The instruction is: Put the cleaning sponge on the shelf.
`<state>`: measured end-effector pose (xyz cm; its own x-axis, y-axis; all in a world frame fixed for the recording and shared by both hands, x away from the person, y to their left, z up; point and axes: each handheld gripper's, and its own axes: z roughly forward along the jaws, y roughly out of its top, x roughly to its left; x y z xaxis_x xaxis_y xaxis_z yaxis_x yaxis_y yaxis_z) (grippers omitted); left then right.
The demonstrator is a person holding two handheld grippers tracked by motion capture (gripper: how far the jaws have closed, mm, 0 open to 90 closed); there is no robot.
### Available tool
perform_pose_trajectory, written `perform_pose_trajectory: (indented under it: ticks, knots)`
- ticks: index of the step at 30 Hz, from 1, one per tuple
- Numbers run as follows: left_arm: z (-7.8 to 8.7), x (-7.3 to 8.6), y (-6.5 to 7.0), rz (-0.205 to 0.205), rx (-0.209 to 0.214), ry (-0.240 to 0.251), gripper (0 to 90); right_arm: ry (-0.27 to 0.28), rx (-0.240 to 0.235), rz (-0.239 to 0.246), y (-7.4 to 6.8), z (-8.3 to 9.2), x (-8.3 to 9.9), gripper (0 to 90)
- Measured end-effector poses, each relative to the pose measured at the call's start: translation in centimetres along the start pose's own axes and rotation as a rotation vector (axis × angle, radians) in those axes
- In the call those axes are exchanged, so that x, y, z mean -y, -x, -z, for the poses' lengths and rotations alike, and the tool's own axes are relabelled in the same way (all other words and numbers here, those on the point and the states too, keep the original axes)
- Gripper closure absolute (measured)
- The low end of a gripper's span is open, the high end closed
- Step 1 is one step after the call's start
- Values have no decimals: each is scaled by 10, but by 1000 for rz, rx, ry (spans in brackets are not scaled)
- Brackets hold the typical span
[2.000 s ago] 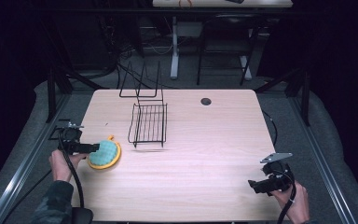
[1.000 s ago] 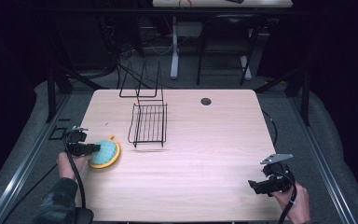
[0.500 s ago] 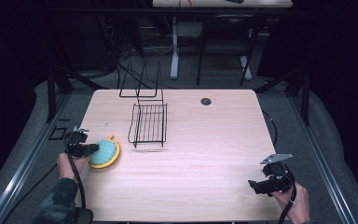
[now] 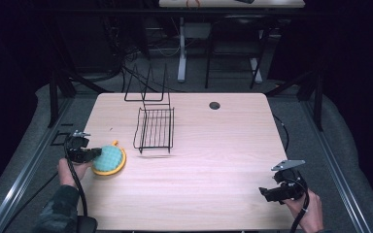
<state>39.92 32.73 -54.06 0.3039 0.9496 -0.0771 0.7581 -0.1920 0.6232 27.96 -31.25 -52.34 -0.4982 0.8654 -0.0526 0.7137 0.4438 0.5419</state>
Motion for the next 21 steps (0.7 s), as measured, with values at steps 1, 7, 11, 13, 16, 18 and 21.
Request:
perform_pose_trajectory:
  ticks: [1,7,11,13,16,18,21]
  knots:
    - [1,0,0,3,0,5,872,1,-1,-1,0,0,0,107]
    - [10,-2,0,4,11,33,879,-2,-1,2,1,1,0,107]
    - [18,-1,0,4,15,51,881,-2,1,5,0,1,0,107]
    - [21,-1,-1,5,16,62,881,-2,1,3,0,1,0,107]
    - [25,-1,-1,9,19,74,882,-2,2,3,0,1,0,107]
    - [27,-1,-1,10,20,77,882,-3,1,4,1,1,0,107]
    - [30,-2,-1,6,19,84,882,-2,2,2,0,1,0,107]
